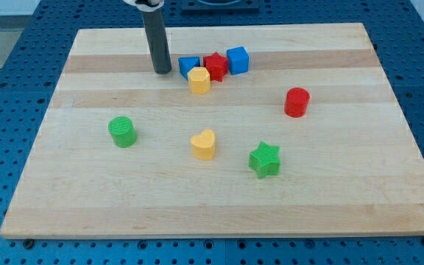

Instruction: Move the red circle to the right of the yellow hexagon

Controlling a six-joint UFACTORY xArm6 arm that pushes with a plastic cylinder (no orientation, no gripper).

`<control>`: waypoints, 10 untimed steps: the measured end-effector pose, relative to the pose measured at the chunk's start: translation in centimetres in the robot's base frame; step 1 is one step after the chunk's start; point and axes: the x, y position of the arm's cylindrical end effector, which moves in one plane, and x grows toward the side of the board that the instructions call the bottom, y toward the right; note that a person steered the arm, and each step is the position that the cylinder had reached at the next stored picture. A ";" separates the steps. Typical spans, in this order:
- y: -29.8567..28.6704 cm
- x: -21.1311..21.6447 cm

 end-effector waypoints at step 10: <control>29.0 13.0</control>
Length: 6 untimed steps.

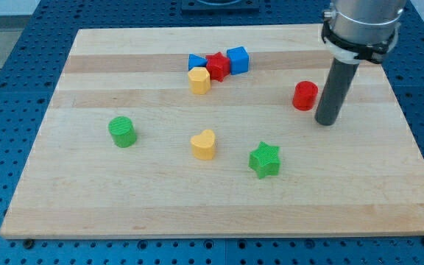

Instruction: Move the red circle to the right of the yellow hexagon

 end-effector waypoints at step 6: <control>3.2 -7.3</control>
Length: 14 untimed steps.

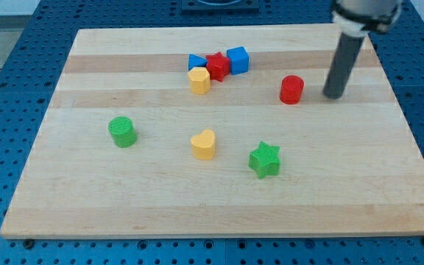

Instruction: Move the red circle to the right of the yellow hexagon

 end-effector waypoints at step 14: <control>-11.1 0.4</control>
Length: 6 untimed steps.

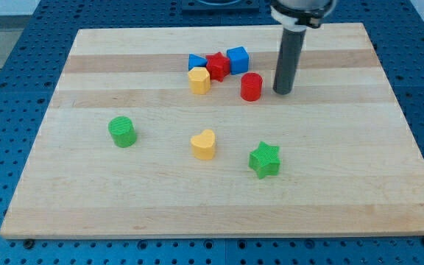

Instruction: Move the red circle to the right of the yellow hexagon

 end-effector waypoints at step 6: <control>-8.7 1.0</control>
